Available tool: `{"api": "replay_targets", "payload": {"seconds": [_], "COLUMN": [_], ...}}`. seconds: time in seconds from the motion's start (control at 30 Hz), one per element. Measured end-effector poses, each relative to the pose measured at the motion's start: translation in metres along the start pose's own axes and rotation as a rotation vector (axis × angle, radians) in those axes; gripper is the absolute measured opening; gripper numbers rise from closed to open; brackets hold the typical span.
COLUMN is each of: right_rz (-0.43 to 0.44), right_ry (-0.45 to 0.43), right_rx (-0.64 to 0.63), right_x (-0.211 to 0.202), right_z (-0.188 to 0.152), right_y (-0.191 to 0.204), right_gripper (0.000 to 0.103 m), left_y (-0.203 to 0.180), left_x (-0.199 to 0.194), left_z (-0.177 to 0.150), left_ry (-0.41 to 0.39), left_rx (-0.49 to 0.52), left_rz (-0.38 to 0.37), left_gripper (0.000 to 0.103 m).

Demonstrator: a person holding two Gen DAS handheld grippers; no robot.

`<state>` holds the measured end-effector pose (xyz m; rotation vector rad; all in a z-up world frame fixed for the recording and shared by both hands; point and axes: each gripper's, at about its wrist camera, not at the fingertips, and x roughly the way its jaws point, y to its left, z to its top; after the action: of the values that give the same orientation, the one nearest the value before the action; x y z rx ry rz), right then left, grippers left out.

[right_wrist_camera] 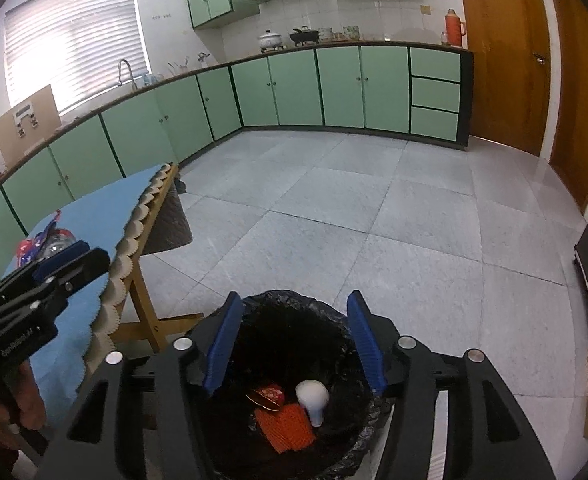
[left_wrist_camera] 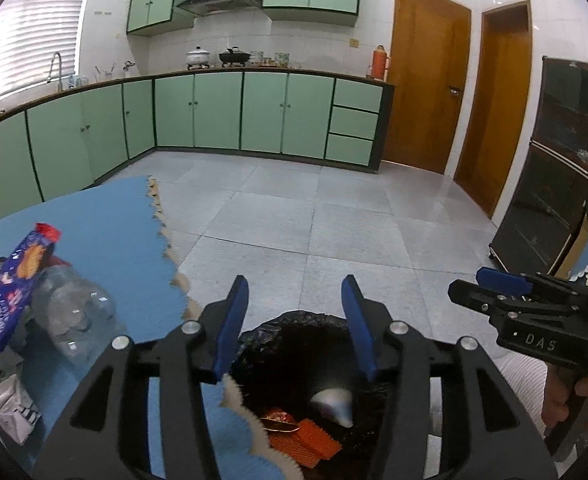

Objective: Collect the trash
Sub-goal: 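Move both tools back over the table toward the red plastic bag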

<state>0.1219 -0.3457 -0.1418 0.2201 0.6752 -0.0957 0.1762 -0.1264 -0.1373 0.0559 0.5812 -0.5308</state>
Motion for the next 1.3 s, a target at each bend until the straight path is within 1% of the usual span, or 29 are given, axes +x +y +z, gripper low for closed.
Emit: {"api": "replay_targets", "payload": {"seconds": [0.03,0.1,0.13,0.17,0.3,0.4,0.5,0.57,0.7,0.8,0.93,1.03,1.17,1.3], "right_rz": [0.004,0.014,0.019,0.024,0.052,0.079,0.116,0.148,0.212,0.259,0.306,0.329,0.327,0.317], "right_ry": [-0.005,-0.018,-0.027,-0.033,-0.064,-0.083,-0.091,-0.09,-0.108,-0.136,-0.168,-0.184,-0.187,-0.161], "right_rx": [-0.002,-0.009,-0.013,-0.017,-0.037,-0.056,-0.086,-0.106,-0.138,-0.173,-0.227,-0.251,-0.271,-0.277], "right_x": [-0.001,-0.006,-0.007,-0.009,-0.016,-0.02,-0.022,-0.022,-0.023,-0.028,-0.037,-0.041,-0.039,-0.032], "right_z": [0.001,0.005,0.007,0.008,0.013,0.016,0.019,0.018,0.01,0.005,-0.003,-0.008,-0.017,-0.026], "right_y": [0.002,0.01,0.014,0.018,0.042,0.064,0.088,0.105,0.144,0.175,0.21,0.229,0.242,0.244], "right_gripper": [0.057,0.066,0.068,0.072,0.085,0.09,0.091,0.091,0.091,0.091,0.091,0.091,0.09,0.089], "left_y": [0.001,0.011,0.014,0.02,0.047,0.069,0.088,0.105,0.134,0.153,0.171,0.181,0.193,0.199], "left_x": [-0.006,-0.019,-0.024,-0.032,-0.063,-0.087,-0.111,-0.129,-0.158,-0.174,-0.188,-0.194,-0.19,-0.187], "left_z": [0.0,0.0,0.001,0.001,0.005,0.005,0.001,-0.007,-0.029,-0.046,-0.073,-0.084,-0.094,-0.105], "left_ry": [-0.004,-0.021,-0.029,-0.04,-0.074,-0.1,-0.113,-0.111,-0.083,-0.051,-0.016,-0.001,0.02,0.046], "left_rx": [-0.005,-0.021,-0.026,-0.033,-0.066,-0.086,-0.098,-0.111,-0.149,-0.168,-0.214,-0.246,-0.288,-0.325], "left_rz": [0.006,0.031,0.043,0.062,0.145,0.225,0.302,0.363,0.462,0.514,0.543,0.552,0.526,0.497], "left_gripper": [0.053,0.059,0.062,0.065,0.072,0.075,0.077,0.078,0.078,0.078,0.078,0.078,0.077,0.075]}}
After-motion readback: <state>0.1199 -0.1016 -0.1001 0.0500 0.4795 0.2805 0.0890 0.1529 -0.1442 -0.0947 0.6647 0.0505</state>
